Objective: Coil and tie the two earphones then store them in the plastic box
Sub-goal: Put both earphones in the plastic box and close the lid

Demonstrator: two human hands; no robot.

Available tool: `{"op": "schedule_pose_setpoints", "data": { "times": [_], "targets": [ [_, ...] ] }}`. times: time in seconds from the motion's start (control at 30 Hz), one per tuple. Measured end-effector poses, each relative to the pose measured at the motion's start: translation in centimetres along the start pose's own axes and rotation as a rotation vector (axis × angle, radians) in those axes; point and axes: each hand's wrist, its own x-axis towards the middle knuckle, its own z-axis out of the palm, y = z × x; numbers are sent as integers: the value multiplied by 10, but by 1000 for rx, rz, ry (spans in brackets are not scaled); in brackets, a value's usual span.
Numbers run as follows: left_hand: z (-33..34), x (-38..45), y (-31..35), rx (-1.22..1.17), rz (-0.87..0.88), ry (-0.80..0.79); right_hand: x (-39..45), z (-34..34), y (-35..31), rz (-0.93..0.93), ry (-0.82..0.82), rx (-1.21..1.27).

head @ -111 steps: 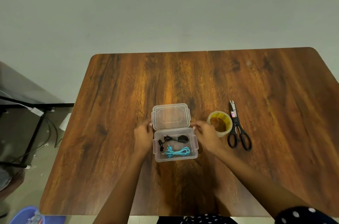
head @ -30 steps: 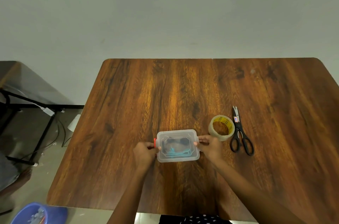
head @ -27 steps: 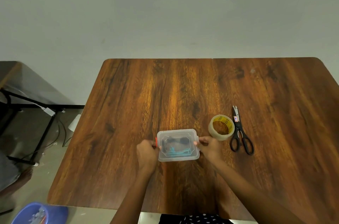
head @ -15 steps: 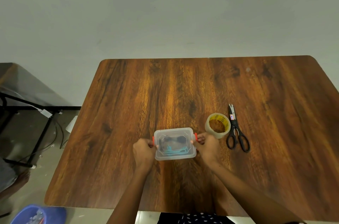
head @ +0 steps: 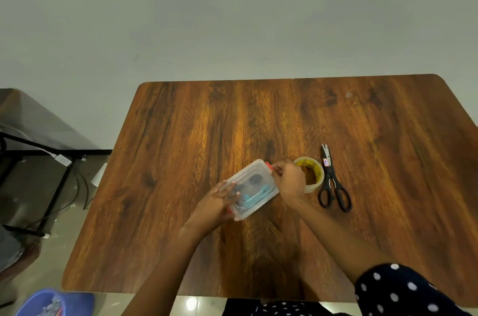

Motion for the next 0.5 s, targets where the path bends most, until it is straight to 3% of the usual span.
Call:
{"op": "schedule_pose_setpoints", "data": {
  "times": [0.07,0.17,0.33,0.5],
  "targets": [
    [4,5,-1,80,-20,-4,10,-4,0,-28,-9,29],
    [12,5,10,34,-101,122,6,-14,7,-100,18,-19],
    [17,13,56,-336,-349,344,-18,-34,44,-112,54,-258],
    [40,34,54,-207,-499,365,-30,-41,68,-53,-11,-369]
  ]
}}
